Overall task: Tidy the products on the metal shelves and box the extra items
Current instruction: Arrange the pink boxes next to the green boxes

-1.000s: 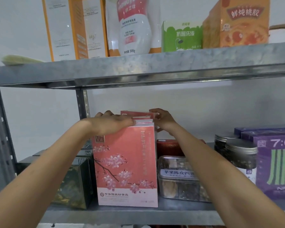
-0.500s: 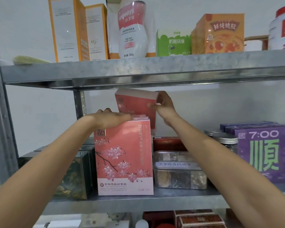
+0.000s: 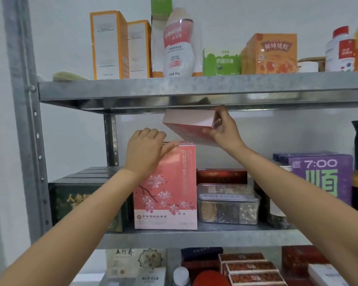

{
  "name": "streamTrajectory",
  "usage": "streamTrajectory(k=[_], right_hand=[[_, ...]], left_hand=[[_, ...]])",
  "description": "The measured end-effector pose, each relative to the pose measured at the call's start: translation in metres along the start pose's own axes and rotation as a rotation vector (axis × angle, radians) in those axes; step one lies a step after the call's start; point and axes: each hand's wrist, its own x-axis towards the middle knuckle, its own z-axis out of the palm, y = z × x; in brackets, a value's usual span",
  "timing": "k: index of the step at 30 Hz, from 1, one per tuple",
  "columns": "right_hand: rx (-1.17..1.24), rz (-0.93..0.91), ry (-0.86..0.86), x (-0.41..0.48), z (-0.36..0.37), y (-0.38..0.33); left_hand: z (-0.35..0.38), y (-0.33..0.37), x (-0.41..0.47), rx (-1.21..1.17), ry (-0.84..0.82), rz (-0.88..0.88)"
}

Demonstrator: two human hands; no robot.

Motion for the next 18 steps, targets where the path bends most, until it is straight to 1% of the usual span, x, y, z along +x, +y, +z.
streamTrajectory(k=[2,6,10,14,16,18], right_hand=[[0.009,-0.054,-0.011,-0.010,-0.007,-0.009],[0.025,-0.153,-0.052,-0.031,-0.019,-0.033],[-0.035,-0.262,-0.060,-0.052,-0.025,-0.049],[-0.127,-0.357,-0.109,-0.075,-0.038,-0.061],[-0.141,-0.408,-0.098,-0.089,-0.046,-0.069],[-0.121,-0.467,-0.076,-0.103,-0.055,-0.077]], left_hand=[[0.002,-0.001,-0.014,-0.006,0.062,0.026],[0.008,-0.002,-0.034,-0.046,0.050,-0.043],[0.007,0.004,-0.040,-0.228,0.103,-0.168],[-0.003,0.011,-0.040,-0.318,0.185,-0.209],[-0.010,0.018,-0.039,-0.378,0.227,-0.228],[-0.019,0.027,-0.038,-0.516,0.289,-0.234]])
